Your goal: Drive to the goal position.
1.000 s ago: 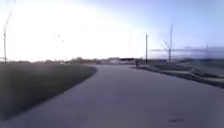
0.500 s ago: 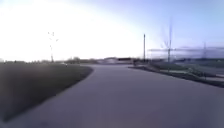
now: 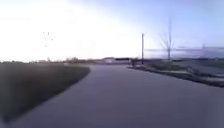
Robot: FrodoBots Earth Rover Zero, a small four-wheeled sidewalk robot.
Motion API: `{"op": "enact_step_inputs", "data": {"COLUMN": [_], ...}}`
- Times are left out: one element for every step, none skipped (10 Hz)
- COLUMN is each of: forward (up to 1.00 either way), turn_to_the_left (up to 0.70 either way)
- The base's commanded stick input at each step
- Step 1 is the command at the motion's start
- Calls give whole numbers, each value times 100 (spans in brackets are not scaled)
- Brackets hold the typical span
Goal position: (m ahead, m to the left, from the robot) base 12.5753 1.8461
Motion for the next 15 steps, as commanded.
{"op": "enact_step_inputs", "data": {"forward": [100,100,100,100,100,100,100,100,100,100,100,100,100,100,100], "turn_to_the_left": [1,1,1,1,1,1,1,1,1,1,1,1,1,1,1]}}
